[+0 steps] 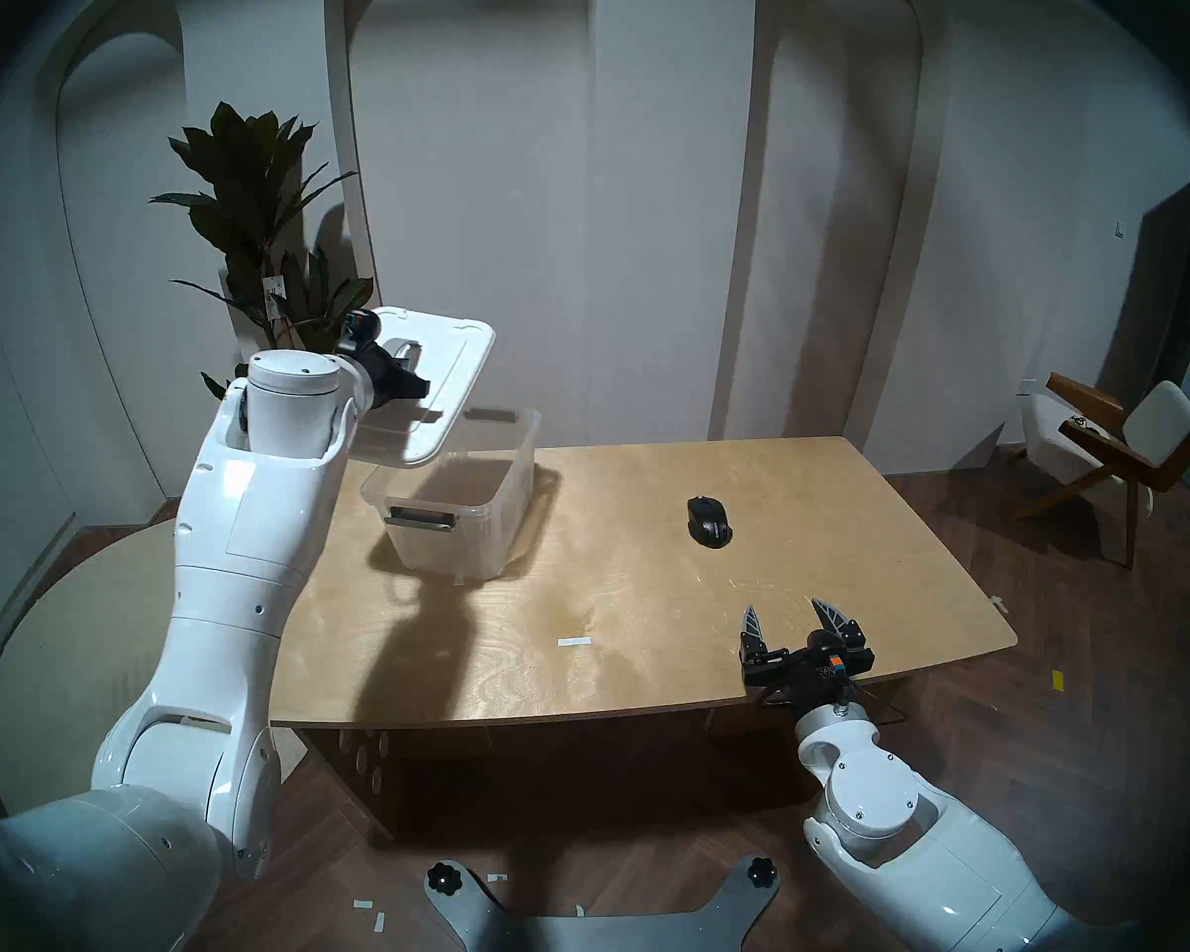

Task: Open a storage container and put mouse inside

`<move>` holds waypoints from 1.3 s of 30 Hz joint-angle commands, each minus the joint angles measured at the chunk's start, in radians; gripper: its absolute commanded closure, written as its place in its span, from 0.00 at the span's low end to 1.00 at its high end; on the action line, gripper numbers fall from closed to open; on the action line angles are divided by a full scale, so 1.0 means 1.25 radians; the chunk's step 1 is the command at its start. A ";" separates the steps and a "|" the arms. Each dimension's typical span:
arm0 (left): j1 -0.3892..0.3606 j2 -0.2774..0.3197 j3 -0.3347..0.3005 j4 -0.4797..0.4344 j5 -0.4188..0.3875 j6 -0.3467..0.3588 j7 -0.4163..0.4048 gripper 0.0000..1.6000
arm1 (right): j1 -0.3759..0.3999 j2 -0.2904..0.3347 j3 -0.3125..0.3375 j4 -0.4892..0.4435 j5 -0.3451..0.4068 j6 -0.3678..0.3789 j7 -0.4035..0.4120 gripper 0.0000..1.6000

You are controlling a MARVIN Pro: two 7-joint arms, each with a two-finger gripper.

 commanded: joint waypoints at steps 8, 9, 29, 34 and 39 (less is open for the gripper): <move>0.146 0.128 -0.122 -0.164 0.108 0.047 0.090 1.00 | 0.005 -0.002 -0.001 -0.014 0.000 -0.006 0.001 0.00; 0.169 0.133 -0.124 -0.173 0.120 0.053 0.094 1.00 | 0.005 -0.002 -0.001 -0.014 0.000 -0.006 0.001 0.00; 0.390 0.060 -0.239 -0.156 0.100 -0.001 0.066 1.00 | 0.002 0.000 0.000 -0.020 0.003 -0.009 0.002 0.00; 0.400 0.040 -0.213 -0.139 0.087 -0.052 0.064 1.00 | 0.001 0.001 0.001 -0.020 0.004 -0.010 0.003 0.00; 0.372 0.022 -0.189 -0.060 0.094 -0.114 0.089 1.00 | 0.001 0.001 0.001 -0.021 0.005 -0.010 0.004 0.00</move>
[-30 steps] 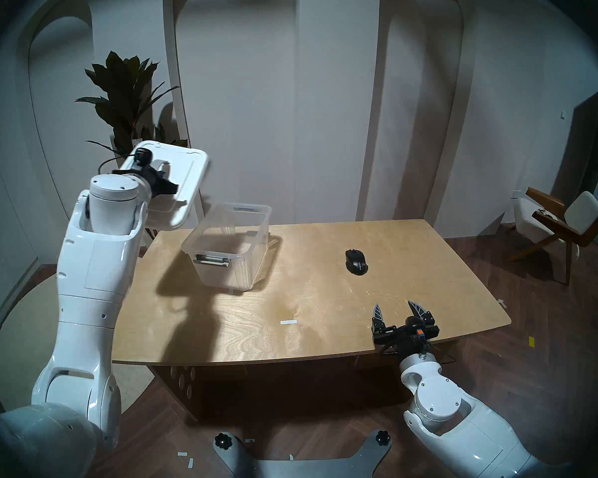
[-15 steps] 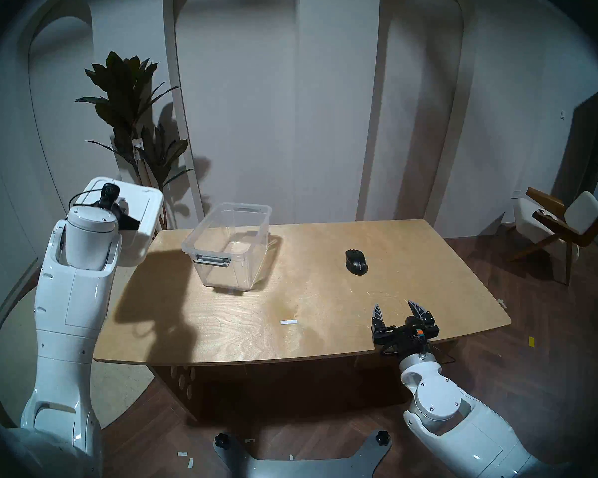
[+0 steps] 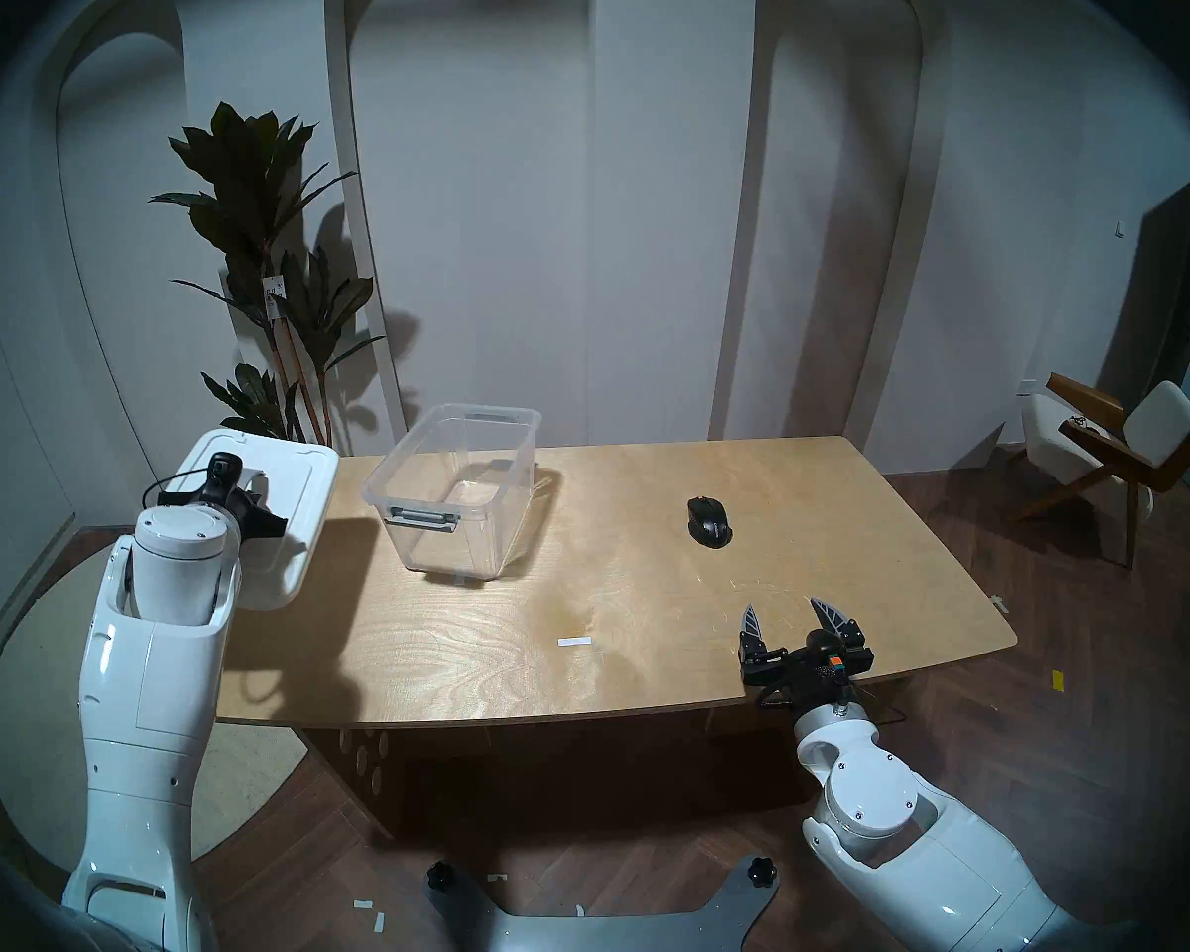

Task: Open a storage container and put mouse inside

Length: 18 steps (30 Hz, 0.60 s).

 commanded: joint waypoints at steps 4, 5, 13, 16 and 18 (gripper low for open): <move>-0.064 -0.034 0.026 0.143 0.008 -0.104 0.062 1.00 | 0.000 0.001 0.003 -0.018 0.002 -0.009 0.003 0.00; -0.071 -0.033 0.027 0.158 0.007 -0.111 0.063 1.00 | 0.000 0.001 0.003 -0.018 0.002 -0.009 0.003 0.00; -0.098 -0.041 0.038 0.207 -0.008 -0.149 0.057 1.00 | 0.001 0.000 0.003 -0.018 0.002 -0.008 0.003 0.00; -0.091 -0.049 0.057 0.189 -0.008 -0.159 0.046 1.00 | 0.001 0.000 0.003 -0.017 0.002 -0.008 0.003 0.00; -0.087 -0.051 0.065 0.182 -0.009 -0.162 0.045 1.00 | 0.001 0.000 0.003 -0.018 0.002 -0.008 0.003 0.00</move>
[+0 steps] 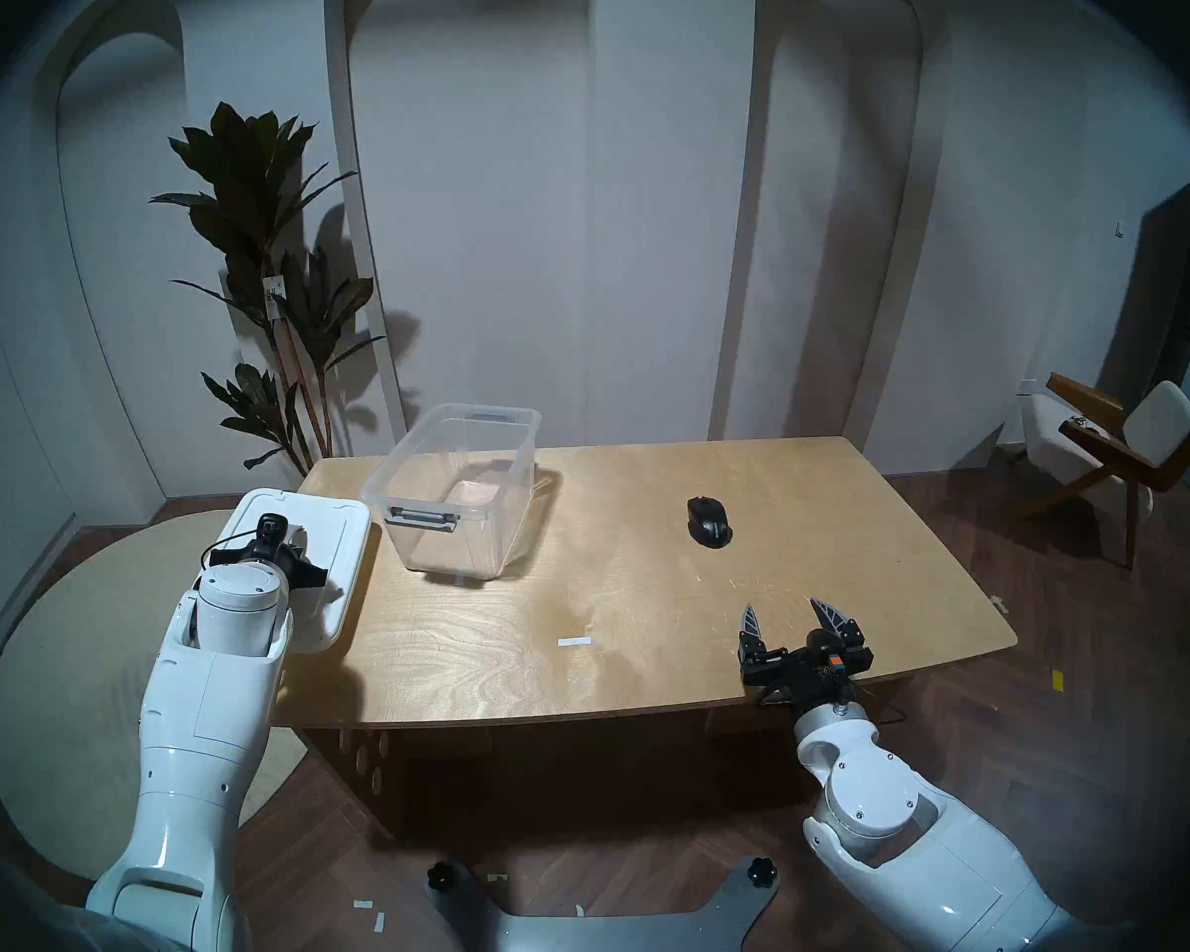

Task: Open a storage container and put mouse inside

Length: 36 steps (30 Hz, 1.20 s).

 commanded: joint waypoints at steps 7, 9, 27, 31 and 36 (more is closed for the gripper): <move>-0.019 -0.004 0.031 -0.042 -0.009 -0.030 -0.022 1.00 | 0.000 0.000 0.003 -0.017 0.001 -0.009 0.001 0.00; -0.013 -0.006 0.038 -0.046 -0.008 -0.028 -0.024 1.00 | 0.000 0.000 0.003 -0.018 0.001 -0.009 0.001 0.00; -0.055 -0.036 0.071 0.001 -0.022 -0.048 -0.034 1.00 | 0.000 0.000 0.003 -0.017 0.000 -0.008 0.001 0.00; -0.092 -0.035 0.090 0.030 -0.013 -0.055 -0.029 1.00 | 0.001 -0.001 0.003 -0.016 0.000 -0.008 0.001 0.00; -0.118 -0.042 0.096 0.049 -0.022 -0.054 -0.027 1.00 | 0.002 -0.001 0.002 -0.015 0.000 -0.007 0.002 0.00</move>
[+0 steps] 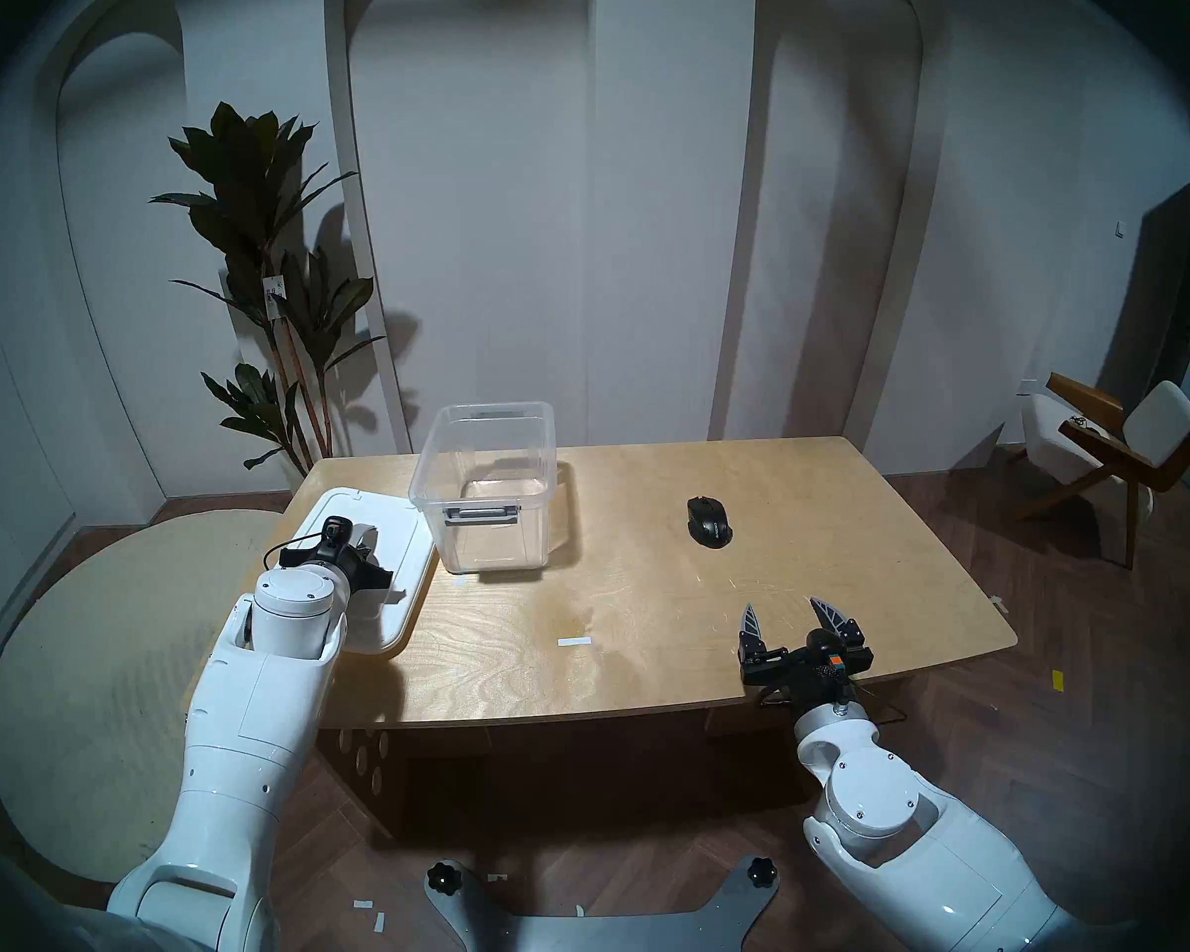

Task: Open a storage container and put mouse inside

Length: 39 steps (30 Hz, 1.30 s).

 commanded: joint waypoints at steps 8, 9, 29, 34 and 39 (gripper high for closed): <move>-0.146 -0.008 0.050 0.062 0.005 -0.030 0.002 1.00 | 0.003 -0.001 0.002 -0.014 -0.001 -0.006 0.000 0.00; -0.141 -0.010 0.052 0.059 0.004 -0.033 0.004 1.00 | 0.003 -0.001 0.002 -0.014 -0.001 -0.007 0.000 0.00; -0.268 0.004 0.072 0.255 0.031 -0.061 0.026 1.00 | 0.003 -0.001 0.002 -0.014 -0.001 -0.006 0.000 0.00; -0.295 0.007 0.064 0.265 -0.001 -0.038 -0.044 0.65 | 0.003 -0.001 0.002 -0.014 -0.001 -0.006 0.000 0.00; -0.297 0.012 0.048 0.294 -0.081 0.032 -0.106 0.00 | 0.002 -0.001 0.002 -0.015 0.000 -0.007 0.000 0.00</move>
